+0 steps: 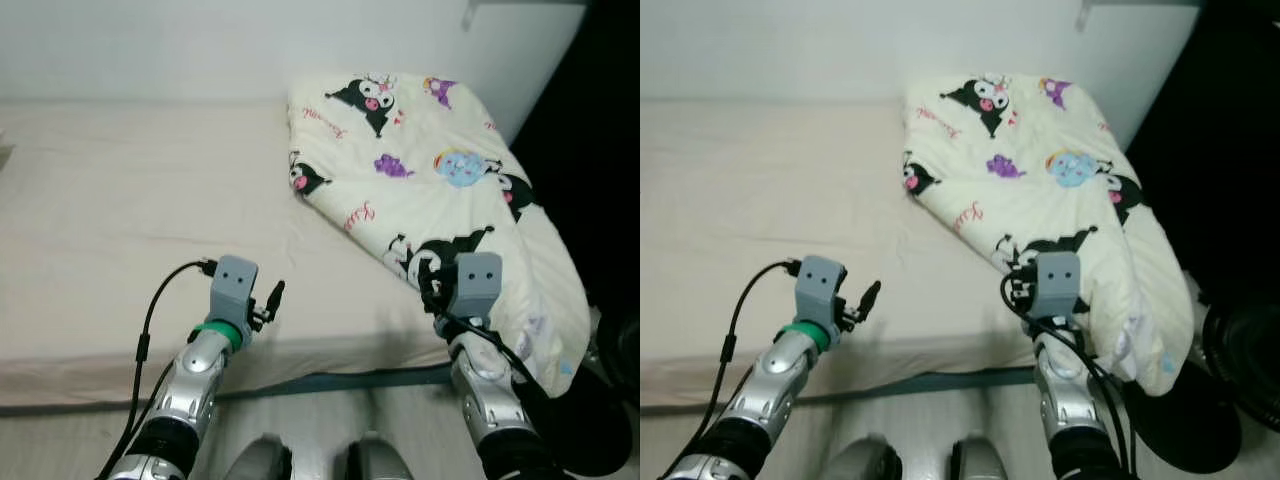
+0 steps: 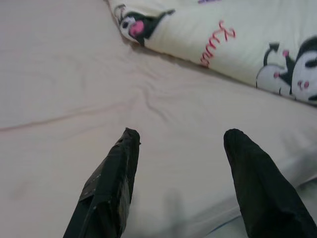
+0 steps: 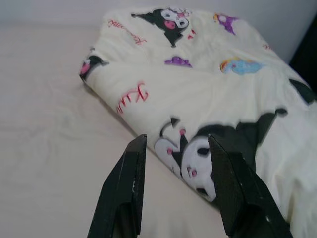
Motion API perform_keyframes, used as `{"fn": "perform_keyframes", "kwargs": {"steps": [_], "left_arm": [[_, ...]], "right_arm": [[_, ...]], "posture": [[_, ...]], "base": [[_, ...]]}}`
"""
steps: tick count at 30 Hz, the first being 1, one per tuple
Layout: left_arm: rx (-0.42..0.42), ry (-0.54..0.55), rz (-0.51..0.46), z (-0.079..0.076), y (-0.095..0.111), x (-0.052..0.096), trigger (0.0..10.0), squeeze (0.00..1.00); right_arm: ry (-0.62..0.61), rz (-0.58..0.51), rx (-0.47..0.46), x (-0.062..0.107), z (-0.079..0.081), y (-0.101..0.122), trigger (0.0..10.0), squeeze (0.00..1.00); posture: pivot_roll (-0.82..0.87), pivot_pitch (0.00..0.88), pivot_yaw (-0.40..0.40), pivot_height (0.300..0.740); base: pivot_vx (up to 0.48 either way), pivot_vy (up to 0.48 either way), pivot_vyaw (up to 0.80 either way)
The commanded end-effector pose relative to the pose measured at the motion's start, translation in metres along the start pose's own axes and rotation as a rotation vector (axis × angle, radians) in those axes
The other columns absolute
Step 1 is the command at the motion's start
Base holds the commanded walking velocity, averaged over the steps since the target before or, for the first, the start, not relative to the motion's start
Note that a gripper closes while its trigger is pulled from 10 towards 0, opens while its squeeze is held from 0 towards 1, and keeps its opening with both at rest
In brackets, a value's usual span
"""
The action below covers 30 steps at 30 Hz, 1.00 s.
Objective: Clean up the room
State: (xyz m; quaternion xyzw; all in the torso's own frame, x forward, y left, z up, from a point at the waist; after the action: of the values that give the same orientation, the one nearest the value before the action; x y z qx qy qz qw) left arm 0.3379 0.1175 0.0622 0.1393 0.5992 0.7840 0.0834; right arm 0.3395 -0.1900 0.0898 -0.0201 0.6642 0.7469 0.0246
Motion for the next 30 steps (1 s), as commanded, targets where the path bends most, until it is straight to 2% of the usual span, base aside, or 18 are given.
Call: {"fn": "perform_keyframes", "kwargs": {"steps": [1, 18, 19, 22, 23, 25, 26, 27, 28, 29, 30], "left_arm": [[-0.001, -0.006, 0.020, -0.003, -0.006, 0.003, 10.0, 0.00], [-0.013, -0.008, 0.026, 0.000, -0.006, 0.003, 10.0, 0.00], [-0.015, -0.007, 0.029, 0.000, -0.007, 0.004, 10.0, 0.00], [-0.019, -0.003, 0.035, 0.003, -0.009, 0.006, 10.0, 0.00], [-0.019, -0.003, 0.035, 0.003, -0.009, 0.006, 10.0, 0.00], [-0.026, 0.000, 0.039, 0.006, -0.010, 0.007, 10.0, 0.00], [-0.026, 0.000, 0.039, 0.006, -0.010, 0.007, 10.0, 0.00], [-0.031, 0.001, 0.041, 0.008, -0.010, 0.008, 10.0, 0.00], [-0.031, 0.001, 0.041, 0.008, -0.010, 0.008, 10.0, 0.00], [-0.035, 0.006, 0.046, 0.010, -0.011, 0.009, 10.0, 0.00], [-0.035, 0.006, 0.046, 0.010, -0.011, 0.009, 10.0, 0.00]], "right_arm": [[-0.016, 0.019, -0.004, 0.003, -0.005, -0.005, 10.0, 0.00], [-0.037, 0.001, 0.005, 0.002, -0.015, 0.001, 10.0, 0.00], [-0.042, -0.004, 0.017, 0.001, -0.018, 0.003, 10.0, 0.00], [-0.116, -0.034, 0.090, -0.003, -0.043, 0.019, 10.0, 0.00], [-0.116, -0.034, 0.090, -0.003, -0.043, 0.019, 10.0, 0.00], [-0.207, -0.063, 0.138, -0.005, -0.069, 0.033, 10.0, 0.00], [-0.207, -0.063, 0.138, -0.005, -0.069, 0.033, 10.0, 0.00], [-0.238, -0.073, 0.149, -0.005, -0.078, 0.039, 10.0, 0.00], [-0.238, -0.073, 0.149, -0.005, -0.078, 0.039, 10.0, 0.00], [-0.271, -0.082, 0.159, -0.005, -0.091, 0.046, 10.0, 0.00], [-0.271, -0.082, 0.159, -0.005, -0.091, 0.046, 10.0, 0.00]], "posture": [[-0.04, 0.084, 0.039, 0.605], [-0.04, 0.085, 0.047, 0.565], [-0.03, 0.090, 0.046, 0.565], [-0.03, 0.104, 0.053, 0.565], [-0.03, 0.104, 0.053, 0.565], [-0.02, 0.118, 0.060, 0.565], [-0.02, 0.118, 0.060, 0.565], [-0.02, 0.120, 0.062, 0.565], [-0.02, 0.120, 0.062, 0.565], [-0.01, 0.127, 0.068, 0.565], [-0.01, 0.127, 0.068, 0.565]], "base": [[0.000, 0.000, 0.00], [0.000, 0.000, 0.00], [0.000, 0.000, 0.00], [0.000, 0.000, 0.00], [0.000, 0.000, 0.00], [0.000, 0.000, 0.00], [0.000, 0.000, 0.00], [0.000, 0.000, 0.00], [0.000, 0.000, 0.00], [0.000, 0.000, 0.00], [0.000, 0.000, 0.00]]}}
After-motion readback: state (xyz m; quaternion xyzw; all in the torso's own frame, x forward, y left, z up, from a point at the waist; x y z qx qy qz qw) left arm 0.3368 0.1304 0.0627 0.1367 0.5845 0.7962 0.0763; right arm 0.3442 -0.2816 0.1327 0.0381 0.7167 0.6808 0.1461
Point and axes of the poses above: a point about 5 cm out from each wrist's last joint towards the gripper, its own x axis pointing back from the gripper into the wrist, its own y axis along the axis of the wrist's last joint, z = x × y, the point moved 2 cm from there along -x, pointing out of the wrist towards the gripper, and after that the axes turned 11 degrees about -x, right-handed, at the moved point
